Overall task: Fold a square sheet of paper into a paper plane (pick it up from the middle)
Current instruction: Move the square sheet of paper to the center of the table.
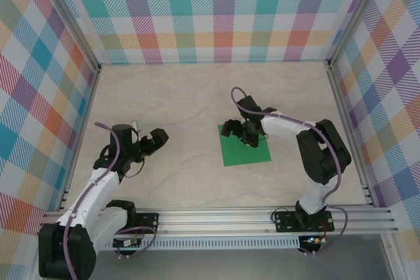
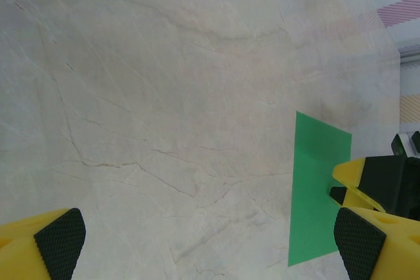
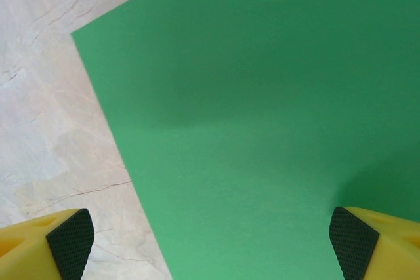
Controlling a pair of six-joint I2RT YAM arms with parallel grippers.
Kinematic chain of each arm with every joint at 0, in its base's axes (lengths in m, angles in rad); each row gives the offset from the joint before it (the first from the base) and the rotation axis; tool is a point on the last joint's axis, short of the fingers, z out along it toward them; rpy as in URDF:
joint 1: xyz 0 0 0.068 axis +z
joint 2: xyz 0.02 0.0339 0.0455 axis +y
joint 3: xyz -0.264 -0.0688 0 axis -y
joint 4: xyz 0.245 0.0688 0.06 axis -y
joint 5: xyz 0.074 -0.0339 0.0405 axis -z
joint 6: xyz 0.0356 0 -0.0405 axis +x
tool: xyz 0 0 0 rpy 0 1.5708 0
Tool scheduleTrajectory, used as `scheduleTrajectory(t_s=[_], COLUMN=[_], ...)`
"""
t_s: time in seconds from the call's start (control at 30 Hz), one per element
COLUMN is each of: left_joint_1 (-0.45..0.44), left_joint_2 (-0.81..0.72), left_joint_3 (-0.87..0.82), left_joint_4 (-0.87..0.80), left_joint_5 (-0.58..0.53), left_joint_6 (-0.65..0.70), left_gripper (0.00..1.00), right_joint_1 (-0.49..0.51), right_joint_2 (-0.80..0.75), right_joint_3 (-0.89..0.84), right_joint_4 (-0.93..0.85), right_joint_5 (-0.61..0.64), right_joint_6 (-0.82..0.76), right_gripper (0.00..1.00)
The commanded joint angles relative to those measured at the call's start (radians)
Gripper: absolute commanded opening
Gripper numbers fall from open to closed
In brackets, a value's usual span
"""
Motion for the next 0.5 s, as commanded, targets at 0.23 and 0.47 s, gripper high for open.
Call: scheduleTrajectory(t_s=[0.23,0.47], left_joint_1=[-0.121,-0.163], left_joint_2=[0.08,0.088], left_joint_3=[-0.011,-0.026], left_joint_4=[0.063,0.108], left_joint_5=[-0.046,-0.125], left_joint_6=[-0.048,-0.089], left_gripper=[1.0,1.0], right_joint_1=[-0.065,-0.017], right_joint_2=[-0.027,-0.058], right_joint_3=[-0.114,-0.224], right_joint_4=[-0.003,0.116], right_joint_5=[0.0,-0.053], right_joint_6=[-0.022,0.133], right_gripper=[0.94,0.93])
